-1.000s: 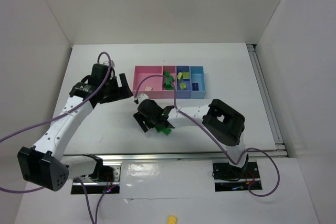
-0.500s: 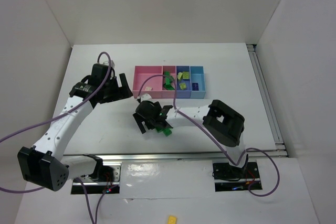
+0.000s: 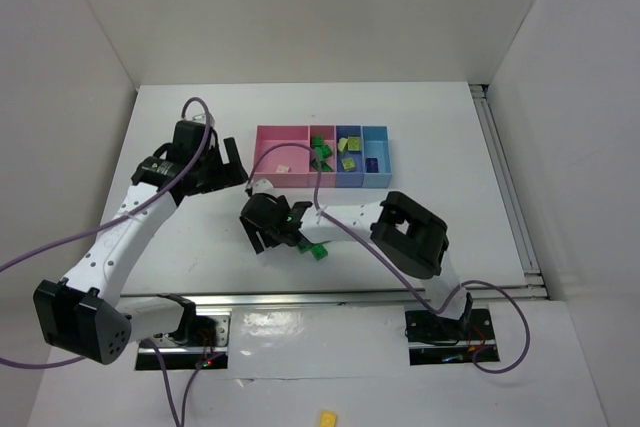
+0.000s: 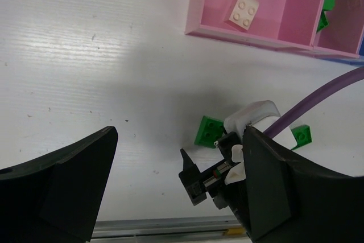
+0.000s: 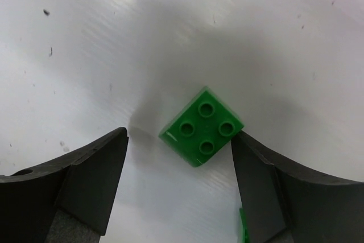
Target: Sort the legos into containers by color
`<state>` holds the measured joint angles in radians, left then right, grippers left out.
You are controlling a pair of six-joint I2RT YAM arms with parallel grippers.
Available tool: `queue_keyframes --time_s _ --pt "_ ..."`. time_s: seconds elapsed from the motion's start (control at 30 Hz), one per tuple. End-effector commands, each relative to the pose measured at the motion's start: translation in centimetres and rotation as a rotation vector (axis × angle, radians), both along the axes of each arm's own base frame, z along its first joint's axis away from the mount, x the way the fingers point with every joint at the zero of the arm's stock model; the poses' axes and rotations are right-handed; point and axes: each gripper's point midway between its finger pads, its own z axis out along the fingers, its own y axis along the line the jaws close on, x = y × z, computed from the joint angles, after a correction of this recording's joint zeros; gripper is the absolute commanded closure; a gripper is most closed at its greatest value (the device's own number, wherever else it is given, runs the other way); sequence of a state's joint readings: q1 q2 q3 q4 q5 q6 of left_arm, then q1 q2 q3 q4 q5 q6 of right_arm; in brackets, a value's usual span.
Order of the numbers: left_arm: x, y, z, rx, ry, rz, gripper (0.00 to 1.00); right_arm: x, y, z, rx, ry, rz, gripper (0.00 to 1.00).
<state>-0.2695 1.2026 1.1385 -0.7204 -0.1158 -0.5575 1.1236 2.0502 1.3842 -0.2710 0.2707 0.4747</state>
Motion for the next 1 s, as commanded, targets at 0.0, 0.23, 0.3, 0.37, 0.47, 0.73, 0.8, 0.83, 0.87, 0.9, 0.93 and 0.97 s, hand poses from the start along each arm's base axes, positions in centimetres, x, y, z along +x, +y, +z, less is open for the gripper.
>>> queue_keyframes --time_s 0.0,0.23,0.3,0.37,0.47,0.73,0.8,0.83,0.87,0.9,0.93,0.97 --pt "-0.2 -0.6 0.1 -0.03 -0.009 -0.01 0.05 0.9 0.6 -0.5 -0.035 -0.027 -0.017 0.2" --pt "-0.4 -0.6 -0.2 -0.027 0.0 -0.01 0.05 1.1 1.0 -1.7 -0.085 -0.055 -0.029 0.31" --pt "-0.3 -0.3 -0.2 -0.027 -0.001 -0.001 0.05 1.3 0.6 -1.7 -0.097 -0.066 -0.05 0.4" --pt "-0.3 -0.3 -0.2 -0.027 -0.001 -0.001 0.05 1.5 0.3 -1.1 -0.113 -0.102 -0.066 0.59" --pt "-0.3 -0.3 -0.2 -0.027 -0.001 -0.001 0.05 2.3 -0.6 1.1 -0.106 -0.159 -0.114 0.71" --pt "-0.3 0.4 -1.7 -0.052 0.037 0.017 0.05 6.0 -5.9 10.8 0.029 -0.336 -0.29 0.71" --pt "-0.2 0.8 -1.9 -0.073 0.041 0.037 0.05 8.4 -8.3 11.6 0.039 -0.347 -0.352 0.69" --pt "-0.1 0.8 -1.9 -0.073 0.041 0.038 0.05 9.3 -9.3 12.1 0.046 -0.353 -0.381 0.69" --pt "-0.4 1.1 -2.1 -0.079 0.043 0.055 0.05 10.1 -10.0 12.6 0.051 -0.353 -0.393 0.69" --pt "-0.2 1.1 -1.6 -0.084 0.019 0.054 0.05 11.6 -11.2 12.6 0.058 -0.346 -0.416 0.69" --pt "-0.3 1.4 -1.7 -0.084 0.02 0.065 0.05 12.5 -11.7 12.8 0.072 -0.343 -0.432 0.69" --pt "-0.2 1.8 -1.7 -0.084 0.019 0.077 0.05 13.5 -11.8 13.2 0.083 -0.349 -0.438 0.69"
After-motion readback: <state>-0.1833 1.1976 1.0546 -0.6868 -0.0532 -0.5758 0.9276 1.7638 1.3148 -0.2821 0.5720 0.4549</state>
